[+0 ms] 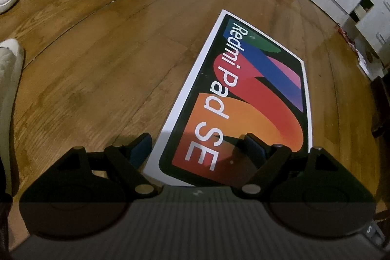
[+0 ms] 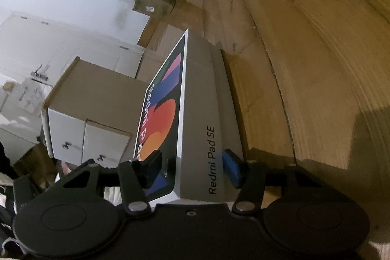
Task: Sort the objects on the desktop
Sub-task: 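Lower the Redmi box flat onto the white tray with the right gripper, then open the right gripper and pull it back from the box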
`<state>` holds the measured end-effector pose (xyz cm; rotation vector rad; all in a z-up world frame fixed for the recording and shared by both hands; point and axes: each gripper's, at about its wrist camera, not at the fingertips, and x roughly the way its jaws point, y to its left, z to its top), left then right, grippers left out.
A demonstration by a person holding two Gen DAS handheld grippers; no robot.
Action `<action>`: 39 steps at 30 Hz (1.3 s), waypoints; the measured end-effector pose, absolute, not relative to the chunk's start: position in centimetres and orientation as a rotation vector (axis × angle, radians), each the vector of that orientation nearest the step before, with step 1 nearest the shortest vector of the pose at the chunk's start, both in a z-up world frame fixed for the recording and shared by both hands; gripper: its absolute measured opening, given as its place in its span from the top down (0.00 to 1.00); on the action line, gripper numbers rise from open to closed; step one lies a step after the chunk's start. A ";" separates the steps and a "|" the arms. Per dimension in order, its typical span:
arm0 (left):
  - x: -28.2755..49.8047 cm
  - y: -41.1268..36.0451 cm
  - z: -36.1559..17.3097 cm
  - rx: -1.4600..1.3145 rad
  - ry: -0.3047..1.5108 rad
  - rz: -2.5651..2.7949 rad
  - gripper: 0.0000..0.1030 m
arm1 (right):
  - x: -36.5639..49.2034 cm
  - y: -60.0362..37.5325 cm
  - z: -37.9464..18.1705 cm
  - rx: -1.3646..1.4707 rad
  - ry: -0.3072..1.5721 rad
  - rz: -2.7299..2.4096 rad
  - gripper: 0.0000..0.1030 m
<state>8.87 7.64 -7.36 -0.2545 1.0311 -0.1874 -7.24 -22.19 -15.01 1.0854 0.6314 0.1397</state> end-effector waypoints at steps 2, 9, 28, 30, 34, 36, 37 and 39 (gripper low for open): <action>9.0 7.7 -7.6 -0.251 1.046 -0.172 0.21 | -7.1 -22.1 -14.8 1.083 0.621 0.139 0.41; 8.9 7.3 -7.8 -0.213 1.053 -0.172 0.21 | -6.8 -22.0 -15.0 1.080 0.631 0.121 0.41; 8.5 4.9 -8.4 -0.042 1.137 -0.127 0.15 | -5.7 -20.8 -15.0 0.923 0.742 0.057 0.41; 8.4 4.8 -8.3 -0.022 1.132 -0.128 0.14 | -5.8 -20.7 -15.0 0.916 0.744 0.053 0.41; 8.2 4.7 -8.3 -0.017 1.134 -0.127 0.12 | -5.8 -20.8 -15.1 0.910 0.739 0.056 0.41; 8.2 4.6 -8.3 -0.016 1.135 -0.125 0.10 | -5.8 -20.8 -15.0 0.907 0.740 0.055 0.41; 8.2 4.6 -8.3 -0.015 1.135 -0.125 0.09 | -5.8 -20.8 -15.0 0.905 0.740 0.055 0.41; 8.2 4.5 -8.2 -0.013 1.137 -0.124 0.09 | -5.9 -20.8 -15.0 0.904 0.738 0.053 0.41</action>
